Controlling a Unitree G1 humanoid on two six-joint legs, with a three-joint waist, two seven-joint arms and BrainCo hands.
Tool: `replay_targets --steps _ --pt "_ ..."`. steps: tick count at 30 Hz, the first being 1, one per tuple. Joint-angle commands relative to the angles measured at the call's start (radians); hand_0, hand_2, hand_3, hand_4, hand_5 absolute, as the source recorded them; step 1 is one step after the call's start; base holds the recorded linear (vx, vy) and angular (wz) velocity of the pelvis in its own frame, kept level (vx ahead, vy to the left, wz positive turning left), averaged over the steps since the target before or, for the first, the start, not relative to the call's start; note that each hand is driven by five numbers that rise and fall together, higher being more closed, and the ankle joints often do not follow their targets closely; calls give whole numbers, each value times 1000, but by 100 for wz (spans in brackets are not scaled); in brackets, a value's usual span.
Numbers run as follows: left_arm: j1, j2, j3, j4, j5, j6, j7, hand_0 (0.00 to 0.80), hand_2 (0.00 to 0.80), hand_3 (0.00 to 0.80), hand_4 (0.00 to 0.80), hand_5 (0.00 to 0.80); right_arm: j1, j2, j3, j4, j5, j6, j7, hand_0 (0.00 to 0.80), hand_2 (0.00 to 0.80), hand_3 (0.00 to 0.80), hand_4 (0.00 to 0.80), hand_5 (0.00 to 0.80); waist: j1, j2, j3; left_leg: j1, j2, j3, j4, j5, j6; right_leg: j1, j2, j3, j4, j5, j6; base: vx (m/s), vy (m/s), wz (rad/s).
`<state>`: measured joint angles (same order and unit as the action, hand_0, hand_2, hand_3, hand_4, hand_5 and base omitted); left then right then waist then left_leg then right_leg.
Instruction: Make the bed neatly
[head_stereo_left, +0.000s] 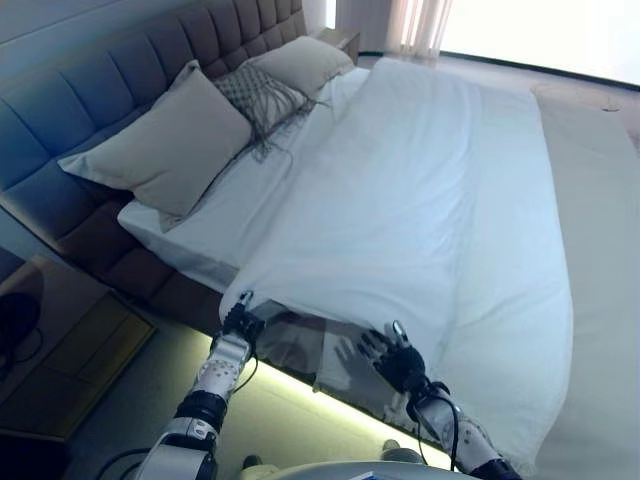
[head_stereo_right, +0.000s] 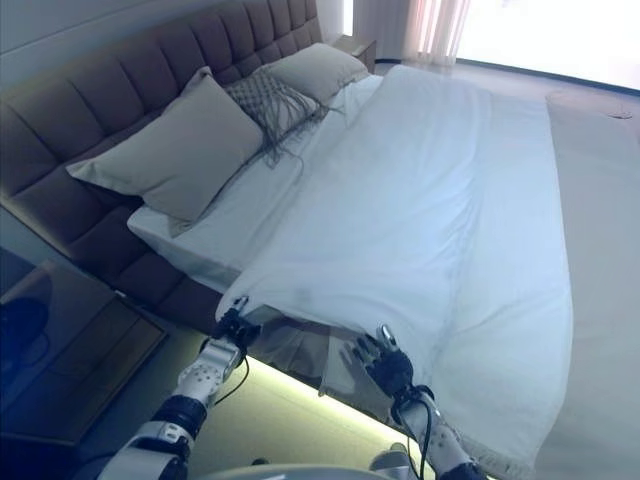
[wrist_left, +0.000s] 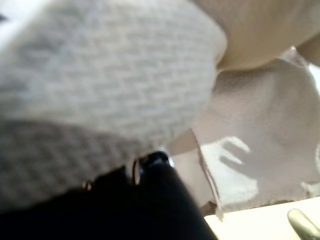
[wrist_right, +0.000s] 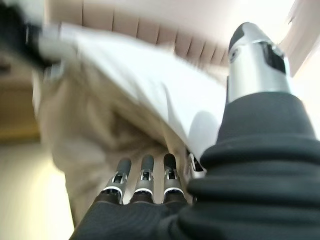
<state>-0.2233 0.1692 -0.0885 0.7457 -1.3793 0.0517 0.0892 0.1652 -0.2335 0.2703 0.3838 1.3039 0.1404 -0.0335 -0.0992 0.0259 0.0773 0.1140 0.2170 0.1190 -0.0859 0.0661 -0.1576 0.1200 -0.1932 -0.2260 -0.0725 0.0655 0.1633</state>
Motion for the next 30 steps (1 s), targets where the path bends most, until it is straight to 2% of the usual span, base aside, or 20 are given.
replay_targets --steps 1,5,7,11,13,20,24,27,30 --pt "29 204 242 18 2 -85 -17 800 800 800 800 800 79 -24 -254 197 -23 -49 -23 0 0 0 0 0 46 -31 -50 -54 36 -9 77 36 23 -40 -93 49 182 -53 24 6 -31 -2" --pt "-2 221 273 83 -1 -66 -32 800 800 800 800 800 66 -52 -361 546 -120 -65 62 0 0 0 0 0 36 -27 -55 -53 41 -2 73 36 13 -43 -88 60 175 -56 28 8 -4 -3" --pt "-22 232 288 141 5 -59 -62 800 800 800 800 800 55 -78 -448 744 -88 -57 142 0 0 0 0 0 28 -23 -60 -52 43 6 72 33 8 -43 -85 67 171 -59 31 19 7 -14" --pt "-35 235 311 191 16 -53 -86 800 800 800 800 800 54 -122 -578 940 -119 -76 203 0 0 0 0 0 20 -12 -62 -52 47 15 70 28 0 -49 -84 73 171 -63 35 11 23 -15" --pt "-31 234 329 209 19 -55 -96 800 800 800 800 800 53 -148 -643 978 -124 -78 189 0 0 0 0 0 13 -7 -62 -54 49 18 72 25 -5 -55 -84 77 172 -66 36 2 44 -9" --pt "-20 240 366 228 22 -41 -107 800 800 800 800 800 59 -232 -766 1020 -71 -86 182 0 0 0 0 0 9 7 -58 -53 49 23 66 21 -12 -57 -84 83 166 -69 41 -6 35 -5" --pt "-3 245 370 217 61 -40 -142 800 800 800 800 800 56 -253 -794 1001 -143 -120 197 0 0 0 0 0 16 13 -53 -60 47 11 70 21 -14 -55 -86 80 167 -72 40 -10 48 -1" --pt "22 251 355 177 106 -41 -211 800 800 800 800 800 44 -264 -806 960 -139 -147 211 0 0 0 0 0 27 15 -43 -76 46 -7 97 11 -13 -62 -92 81 183 -80 36 -31 71 0" --pt "74 231 326 87 160 -36 -255 800 800 800 800 800 38 -261 -832 894 -104 -161 225 0 0 0 0 0 46 11 -28 -100 41 -35 159 -17 -11 -70 -106 85 199 -82 36 -53 80 1"
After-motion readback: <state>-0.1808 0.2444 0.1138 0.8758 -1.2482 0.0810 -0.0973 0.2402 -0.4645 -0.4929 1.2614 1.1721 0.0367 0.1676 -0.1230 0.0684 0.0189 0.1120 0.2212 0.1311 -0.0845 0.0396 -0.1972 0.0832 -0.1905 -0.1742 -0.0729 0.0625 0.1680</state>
